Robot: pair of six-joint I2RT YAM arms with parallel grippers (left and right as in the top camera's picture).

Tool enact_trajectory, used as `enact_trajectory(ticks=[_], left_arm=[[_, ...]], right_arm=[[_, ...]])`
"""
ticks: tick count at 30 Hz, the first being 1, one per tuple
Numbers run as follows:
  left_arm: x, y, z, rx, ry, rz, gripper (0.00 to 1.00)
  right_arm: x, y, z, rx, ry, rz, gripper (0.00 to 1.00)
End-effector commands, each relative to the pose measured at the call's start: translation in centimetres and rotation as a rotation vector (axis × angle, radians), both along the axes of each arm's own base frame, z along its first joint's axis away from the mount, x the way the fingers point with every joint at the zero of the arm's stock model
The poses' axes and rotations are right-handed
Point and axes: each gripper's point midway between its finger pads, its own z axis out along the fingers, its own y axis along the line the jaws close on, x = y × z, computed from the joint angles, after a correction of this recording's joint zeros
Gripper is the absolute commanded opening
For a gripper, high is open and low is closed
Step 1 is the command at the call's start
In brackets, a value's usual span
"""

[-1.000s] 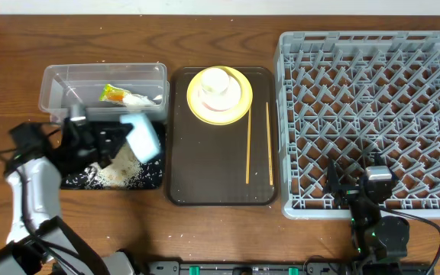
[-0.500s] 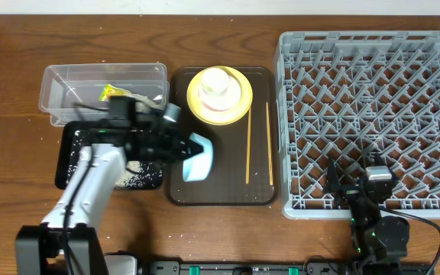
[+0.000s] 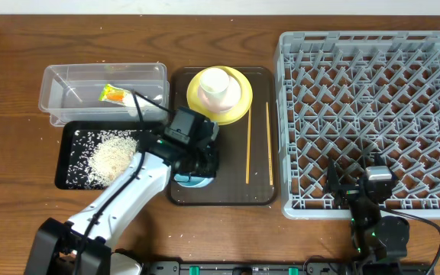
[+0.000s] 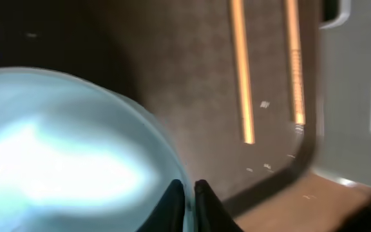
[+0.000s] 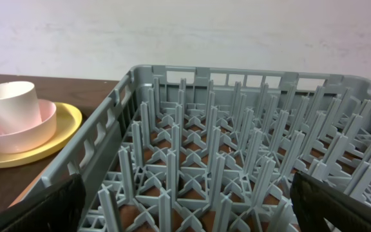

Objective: Sort waste into correct bins and load items into the dishwasher rack
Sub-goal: 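Carry the empty bowl back and set it on the dark tray, then release the bowl and move left gripper over the black tray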

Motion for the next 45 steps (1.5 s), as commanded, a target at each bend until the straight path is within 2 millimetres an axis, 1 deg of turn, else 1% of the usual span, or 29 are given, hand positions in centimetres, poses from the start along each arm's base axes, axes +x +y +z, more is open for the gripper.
enact_trajectory(ticks=[1, 4, 7, 8, 9, 10, 13, 15, 17, 19, 22, 25, 27, 29, 34, 36, 39, 41, 42, 43, 44, 45], left_arm=[[1.3, 1.6, -0.2, 0.113, -0.077, 0.046, 0.12], [1.6, 1.6, -0.1, 0.112, -0.088, 0.048, 0.12], [1.8, 1.5, 0.0, 0.107, -0.096, 0.049, 0.14], [1.8, 1.5, 0.0, 0.107, -0.097, 0.049, 0.17], [1.8, 1.5, 0.0, 0.107, -0.097, 0.049, 0.25], [1.8, 1.5, 0.0, 0.107, -0.097, 0.05, 0.27], [1.9, 1.5, 0.1, 0.105, -0.1, 0.053, 0.31], [2.2, 1.6, 0.2, 0.103, -0.104, 0.058, 0.36], [2.6, 2.0, 0.5, 0.101, -0.11, 0.076, 0.39], [3.4, 2.8, 0.8, 0.1, -0.114, 0.108, 0.4], [4.6, 4.7, 1.3, 0.1, -0.117, 0.174, 0.41], [5.5, 7.1, 1.8, 0.105, -0.111, 0.254, 0.41], [5.9, 9.1, 2.2, 0.11, -0.104, 0.316, 0.41], [5.8, 10.9, 2.7, 0.11, -0.098, 0.368, 0.41], [4.9, 15.8, 4.4, 0.119, -0.096, 0.513, 0.42], [4.5, 17.7, 5.2, 0.12, -0.105, 0.577, 0.43], [3.9, 20.1, 6.0, 0.121, -0.116, 0.66, 0.46], [3.7, 21.1, 6.2, 0.123, -0.118, 0.697, 0.5], [3.6, 21.5, 6.2, 0.123, -0.117, 0.711, 0.54], [3.6, 21.7, 6.2, 0.124, -0.116, 0.718, 0.69], [3.6, 21.8, 6.1, 0.125, -0.113, 0.72, 0.79], [3.6, 21.8, 6.1, 0.125, -0.112, 0.719, 0.8]], right_arm=[[0.0, -0.3, -0.1, 0.003, 0.004, -0.012, 0.99], [0.0, -0.3, -0.1, 0.003, 0.004, -0.012, 0.99], [0.0, -0.3, -0.1, 0.003, 0.004, -0.012, 0.99], [0.0, -0.3, -0.1, 0.003, 0.004, -0.012, 0.99], [0.0, -0.3, -0.1, 0.003, 0.004, -0.012, 0.99], [0.0, -0.3, -0.1, 0.003, 0.004, -0.012, 0.99], [0.0, -0.3, -0.1, 0.003, 0.004, -0.012, 0.99], [0.0, -0.3, -0.1, 0.003, 0.004, -0.012, 0.99], [0.0, -0.3, -0.1, 0.003, 0.004, -0.012, 0.99], [0.0, -0.3, -0.1, 0.003, 0.004, -0.012, 0.99], [0.0, -0.3, -0.1, 0.003, 0.004, -0.012, 0.99], [0.0, -0.3, -0.1, 0.003, 0.004, -0.012, 0.99], [0.0, -0.3, -0.1, 0.003, 0.004, -0.012, 0.99], [0.0, -0.3, -0.1, 0.003, 0.004, -0.012, 0.99], [0.0, -0.6, -0.1, -0.002, 0.002, -0.027, 0.99], [0.0, -0.6, -0.1, -0.002, 0.002, -0.027, 1.0], [0.0, -0.7, -0.1, -0.005, 0.001, -0.033, 0.99], [0.0, -0.7, -0.1, -0.006, 0.001, -0.035, 0.99], [0.0, -0.7, -0.1, -0.006, 0.001, -0.035, 0.99], [0.0, -0.7, 0.0, -0.006, 0.0, -0.035, 0.99], [0.0, -0.7, 0.1, -0.005, -0.005, -0.034, 0.99], [0.1, -0.7, 0.2, 0.002, -0.011, -0.033, 0.99]])
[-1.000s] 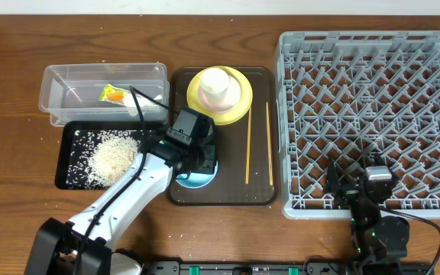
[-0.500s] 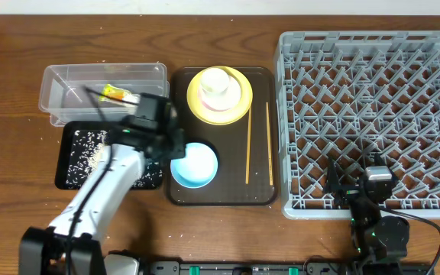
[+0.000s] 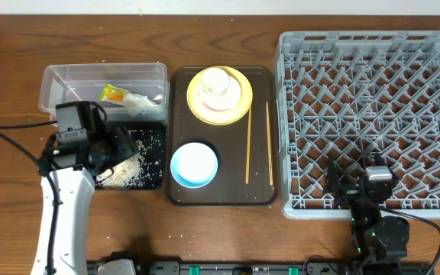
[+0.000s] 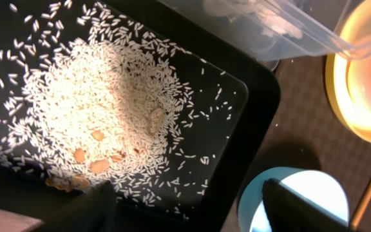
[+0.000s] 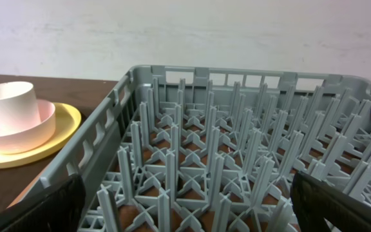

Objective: Sort waste into correct bins and load items into the dishwasher rack
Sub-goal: 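Release the bowl and move left gripper over the black tray, then reach right gripper from the rack to the wooden chopsticks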

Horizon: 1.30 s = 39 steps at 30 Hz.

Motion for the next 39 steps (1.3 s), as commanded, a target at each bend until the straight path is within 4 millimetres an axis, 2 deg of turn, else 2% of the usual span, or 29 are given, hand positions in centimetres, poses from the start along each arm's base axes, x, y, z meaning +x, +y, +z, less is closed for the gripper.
enact_trajectory(ticks=[1, 7, 10, 15, 19, 21, 25, 28, 34, 38, 39], left_arm=[[0.5, 0.5, 0.8, 0.013, -0.02, 0.006, 0.81], [0.5, 0.5, 0.8, 0.013, -0.019, 0.006, 0.85], [0.7, 0.5, 0.9, 0.015, -0.027, 0.005, 0.87], [0.7, 0.5, 0.8, 0.014, -0.026, 0.005, 0.88], [0.7, 0.5, 0.8, 0.014, -0.026, 0.005, 0.89], [0.7, 0.5, 0.8, 0.014, -0.026, 0.005, 0.9], [0.7, 0.5, 0.8, 0.014, -0.026, 0.005, 0.93], [0.7, 0.5, 0.8, 0.014, -0.026, 0.005, 0.94], [0.7, 0.5, 0.8, 0.014, -0.026, 0.005, 0.94], [0.7, 0.5, 0.8, 0.014, -0.026, 0.005, 0.94], [0.7, 0.5, 0.8, 0.014, -0.026, 0.005, 0.95]], right_arm=[[0.0, -0.6, 0.2, 0.02, -0.007, -0.028, 0.99], [-0.1, -0.3, -0.3, 0.075, 0.036, -0.019, 0.99], [-0.4, -0.7, 0.5, 0.117, 0.075, -0.049, 0.99], [-0.5, -1.4, 5.9, 0.105, 0.105, -0.09, 0.99], [0.9, -0.5, 10.2, 0.102, 0.229, -0.047, 0.99], [1.9, 0.3, 11.5, 0.103, 0.348, -0.011, 0.99], [3.3, 2.1, 11.8, 0.098, 0.625, 0.045, 0.99], [4.1, 5.2, 11.6, 0.107, 0.815, 0.139, 0.99], [6.3, 16.8, 10.6, 0.38, 1.004, 0.498, 0.99], [7.3, 22.3, 8.4, 0.484, 1.107, 0.626, 0.99], [7.3, 23.6, 7.4, 0.483, 1.134, 0.663, 0.95]])
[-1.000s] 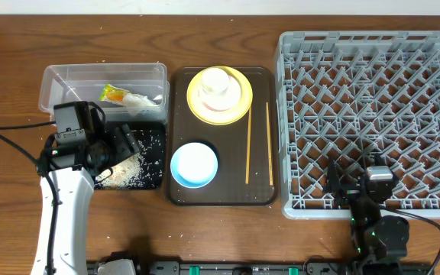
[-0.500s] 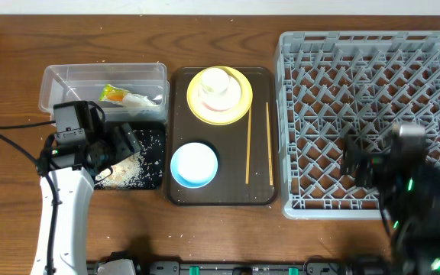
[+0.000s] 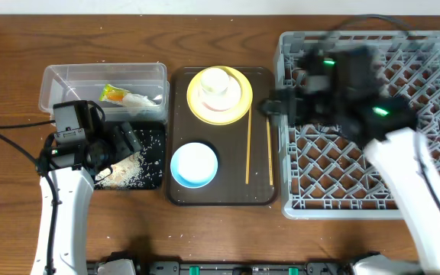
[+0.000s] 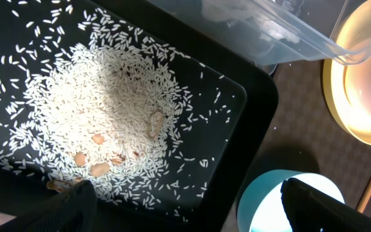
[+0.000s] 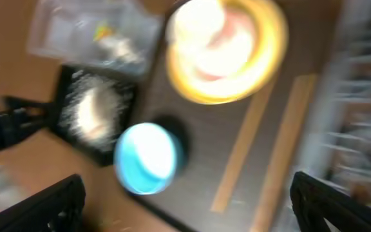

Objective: Sort waste into correct bins and load items into the dishwasher rack
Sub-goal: 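Reach right gripper from the rack to the wooden chopsticks, then close right gripper on one wooden chopstick on the dark tray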

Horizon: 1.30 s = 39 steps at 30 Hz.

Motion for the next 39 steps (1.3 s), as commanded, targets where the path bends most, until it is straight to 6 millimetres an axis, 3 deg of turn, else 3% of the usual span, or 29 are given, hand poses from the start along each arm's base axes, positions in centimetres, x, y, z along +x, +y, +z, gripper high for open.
enact_trajectory(ticks=[1, 2, 3, 6, 8, 9, 13, 22, 33, 39], left_arm=[[0.4, 0.3, 0.6, 0.01, -0.016, 0.005, 0.94], [0.4, 0.3, 0.6, 0.01, -0.016, 0.005, 0.95], [0.4, 0.3, 0.6, 0.01, -0.016, 0.005, 0.94], [0.4, 0.3, 0.6, 0.01, -0.017, 0.005, 0.94], [0.4, 0.3, 0.6, 0.01, -0.016, 0.005, 0.94], [0.4, 0.3, 0.6, 0.01, -0.017, 0.005, 0.94], [0.4, 0.3, 0.6, 0.01, -0.016, 0.005, 0.95], [0.4, 0.3, 0.6, 0.01, -0.017, 0.005, 0.95], [0.5, 0.3, 0.6, 0.009, -0.017, 0.005, 0.95], [0.5, 0.3, 0.6, 0.009, -0.017, 0.005, 0.95]], right_arm=[[-1.5, 4.8, -1.2, 0.141, 0.166, 0.097, 0.8], [-1.5, 5.7, -2.3, 0.133, 0.183, 0.113, 0.61], [-1.5, 6.4, -3.5, 0.119, 0.209, 0.117, 0.48], [-1.1, 7.2, -7.9, 0.018, 0.297, 0.046, 0.35], [-0.9, 6.9, -10.7, -0.081, 0.326, -0.023, 0.18], [-0.8, 6.6, -11.9, -0.135, 0.328, -0.059, 0.17], [-0.1, 5.6, -14.6, -0.319, 0.259, -0.15, 0.14], [0.7, 4.3, -15.7, -0.61, 0.024, -0.256, 0.21], [0.6, 2.8, -19.4, -0.731, 0.042, -0.317, 0.28], [0.4, 2.4, -21.0, -0.763, 0.069, -0.313, 0.24]])
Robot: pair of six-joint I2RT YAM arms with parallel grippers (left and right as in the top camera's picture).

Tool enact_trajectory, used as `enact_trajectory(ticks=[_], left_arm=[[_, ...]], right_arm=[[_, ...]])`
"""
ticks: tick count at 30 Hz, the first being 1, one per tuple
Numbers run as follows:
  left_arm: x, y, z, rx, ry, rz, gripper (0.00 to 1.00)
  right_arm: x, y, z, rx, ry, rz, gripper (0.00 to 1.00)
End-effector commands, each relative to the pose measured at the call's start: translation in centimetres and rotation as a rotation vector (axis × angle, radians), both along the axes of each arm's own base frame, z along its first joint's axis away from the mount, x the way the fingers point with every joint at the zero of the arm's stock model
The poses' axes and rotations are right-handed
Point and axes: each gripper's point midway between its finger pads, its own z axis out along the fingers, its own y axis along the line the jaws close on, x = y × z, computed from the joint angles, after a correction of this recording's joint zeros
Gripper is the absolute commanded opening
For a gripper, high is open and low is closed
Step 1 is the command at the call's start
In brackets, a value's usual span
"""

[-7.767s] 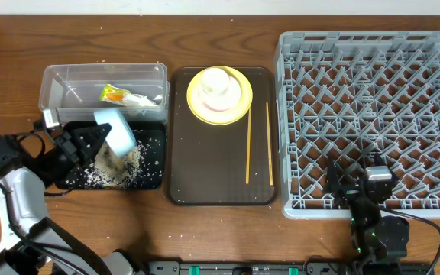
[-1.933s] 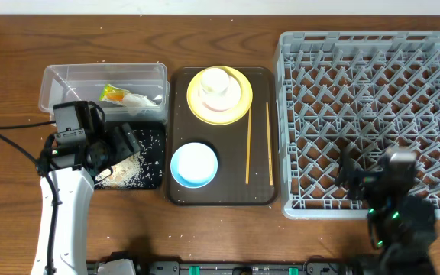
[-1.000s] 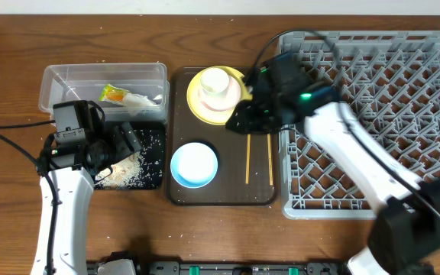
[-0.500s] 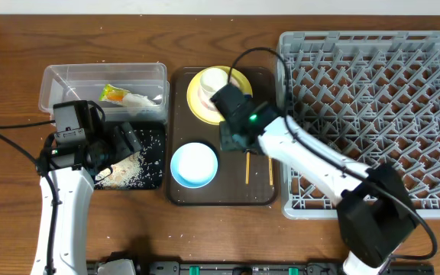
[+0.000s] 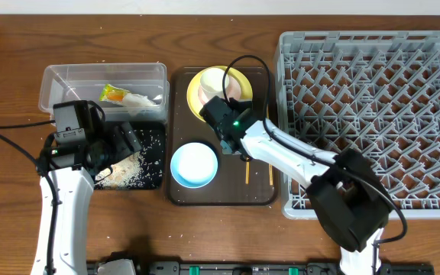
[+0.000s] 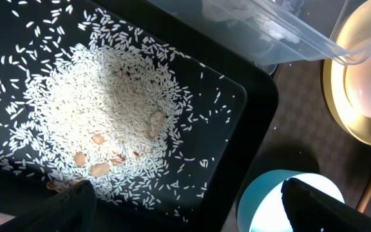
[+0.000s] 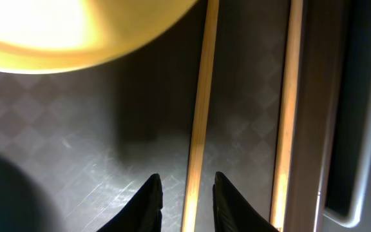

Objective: Sort waste into correct bins and load items into the dishwasher rack
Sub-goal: 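Close right gripper on one wooden chopstick on the dark tray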

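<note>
Two wooden chopsticks lie side by side on the brown serving tray (image 5: 220, 200). My right gripper (image 7: 187, 177) is open low over the tray, its dark fingers (image 7: 152, 193) either side of the left chopstick (image 7: 199, 116). The right chopstick (image 7: 288, 109) lies beside the grey dishwasher rack (image 5: 369, 114). A blue bowl (image 5: 195, 164) stands on the tray. On a yellow plate (image 5: 239, 103) sit a pink bowl and a white cup (image 5: 214, 82). My left gripper (image 6: 192, 216) hangs open over the black tray (image 5: 153, 174) of rice.
A clear bin (image 5: 101, 80) behind the black tray holds a wrapper and scraps. Small brown bits lie among the rice (image 6: 102, 109). The rack's left wall (image 7: 362, 129) runs close along the right chopstick. Bare wooden table surrounds everything.
My right gripper, then high above the tray near the rack's left edge and blurred, is now down at the brown tray with its open fingers astride the left chopstick. The left arm has not moved.
First my left gripper was closed at the blue bowl's rim on the brown tray, the right arm resting at the rack's front. Then the left stood open over the rice, the bowl left on the tray. The right arm then rose over the rack, and now straddles a chopstick.
</note>
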Motion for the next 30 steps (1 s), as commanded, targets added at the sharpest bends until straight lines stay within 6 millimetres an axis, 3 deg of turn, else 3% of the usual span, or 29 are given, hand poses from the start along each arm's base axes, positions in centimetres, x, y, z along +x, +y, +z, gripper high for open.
enact_trajectory(ticks=[1, 12, 18, 23, 30], left_arm=[[0.5, 0.3, 0.6, 0.009, -0.017, 0.005, 0.95], [0.4, 0.3, 0.6, 0.009, -0.017, 0.005, 0.95], [0.5, 0.3, 0.6, 0.009, -0.017, 0.005, 0.95], [0.4, 0.3, 0.6, 0.01, -0.017, 0.005, 0.95], [0.4, 0.3, 0.6, 0.01, -0.017, 0.005, 0.95]], right_arm=[[0.3, -1.0, -1.0, -0.035, -0.006, -0.038, 0.24], [0.8, -1.4, -1.2, -0.025, -0.019, -0.094, 0.24], [0.9, -1.9, -1.6, -0.022, -0.02, -0.115, 0.18], [0.8, -2.7, -2.8, -0.008, -0.016, -0.147, 0.23], [0.8, -2.2, -3.3, 0.046, 0.009, -0.151, 0.29]])
